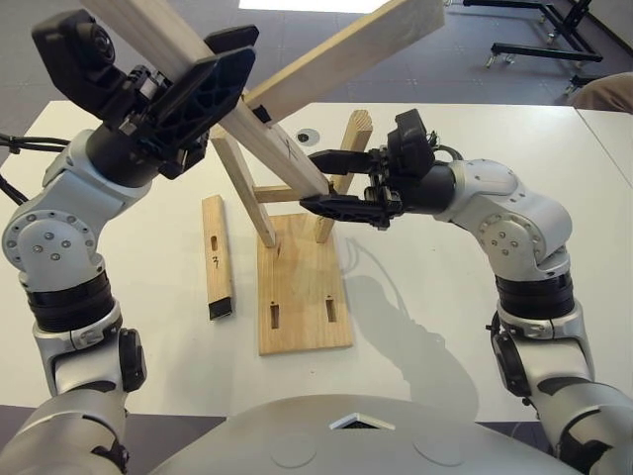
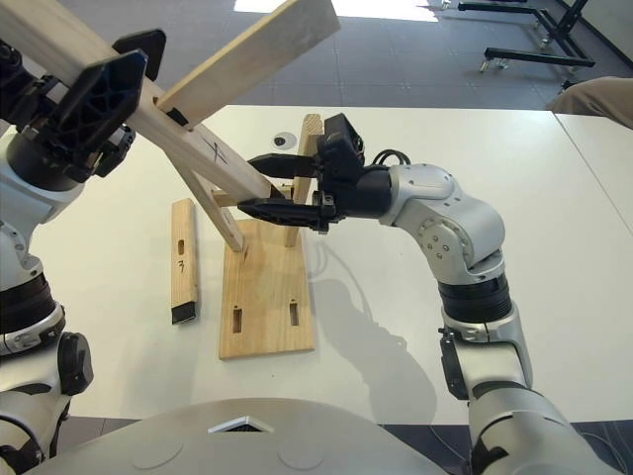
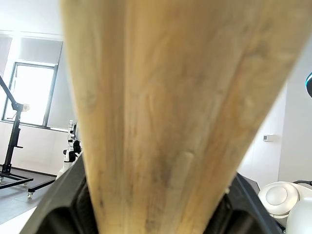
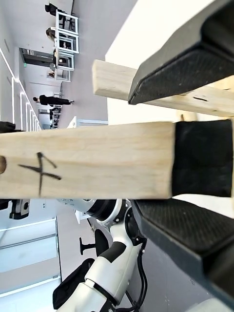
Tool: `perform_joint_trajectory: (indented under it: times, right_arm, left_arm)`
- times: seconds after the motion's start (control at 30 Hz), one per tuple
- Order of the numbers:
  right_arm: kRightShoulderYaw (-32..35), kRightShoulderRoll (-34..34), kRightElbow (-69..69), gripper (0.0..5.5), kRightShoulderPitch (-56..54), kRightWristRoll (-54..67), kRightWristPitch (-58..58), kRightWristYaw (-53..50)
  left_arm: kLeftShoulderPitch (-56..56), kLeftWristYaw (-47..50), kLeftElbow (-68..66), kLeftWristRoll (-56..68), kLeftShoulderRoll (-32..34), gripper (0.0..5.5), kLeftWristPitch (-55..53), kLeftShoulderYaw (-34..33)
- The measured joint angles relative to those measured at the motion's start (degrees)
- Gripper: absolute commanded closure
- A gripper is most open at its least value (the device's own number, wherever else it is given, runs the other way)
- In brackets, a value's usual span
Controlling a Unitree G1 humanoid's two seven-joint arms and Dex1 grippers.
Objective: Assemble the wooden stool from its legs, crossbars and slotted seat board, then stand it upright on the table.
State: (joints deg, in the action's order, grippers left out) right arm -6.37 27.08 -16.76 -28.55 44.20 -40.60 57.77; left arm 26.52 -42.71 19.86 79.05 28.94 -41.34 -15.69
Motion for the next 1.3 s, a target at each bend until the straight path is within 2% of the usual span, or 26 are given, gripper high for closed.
perform_joint_trajectory:
  times: [0.03, 0.13, 0.3, 0.4, 0.57, 0.8, 0.97, 1.1, 1.3]
  right_arm:
    - [0.01, 0.94, -0.04, 1.51, 0.4, 0.09, -0.48, 0.32]
    - [1.56, 4.59, -0.57, 1.46, 2.79, 1.01, -1.89, 1.88]
    - [12.12, 13.52, -0.91, 1.46, 7.88, 5.4, -3.7, 6.26]
    - [15.52, 15.83, 2.42, 1.46, 9.19, 5.82, -4.08, 7.07]
    - [15.66, 15.94, 9.43, 1.46, 7.05, 3.84, -2.95, 6.82]
    - [13.1, 15.82, 12.04, 1.46, 3.78, 1.63, -2.9, 7.1]
    - [11.41, 15.84, 13.52, 1.46, 3.56, -0.23, -2.88, 8.22]
    - [10.87, 15.85, 13.89, 1.46, 3.35, -1.05, -2.86, 8.72]
    - [10.7, 15.81, 15.5, 1.46, 2.68, -1.54, -2.51, 9.13]
  left_arm:
    - [0.14, -0.01, -0.23, -0.38, -0.33, 3.45, 0.39, -0.16]
    - [0.24, -0.4, -1.0, -1.21, -0.42, 3.45, 1.38, -0.79]
    - [-2.31, -4.59, -0.21, -5.6, 4.04, 3.45, 2.46, -3.84]
    - [-7.39, -7.58, 3.16, -9.73, 6.85, 3.45, 3.01, -4.57]
    - [-18.32, -12.5, 13.05, -15.08, 10.51, 3.46, 4.15, -3.73]
    - [-30.26, -13.4, 19.88, -24.66, 11.06, 3.46, 8.06, -0.61]
    - [-35.22, -10.98, 19.83, -33.76, 8.88, 3.46, 12.45, 6.43]
    - [-37.44, -10.36, 18.65, -37.14, 5.11, 3.46, 18.9, 8.77]
    - [-40.08, -11.12, 18.12, -37.72, 4.8, 3.46, 23.02, 9.36]
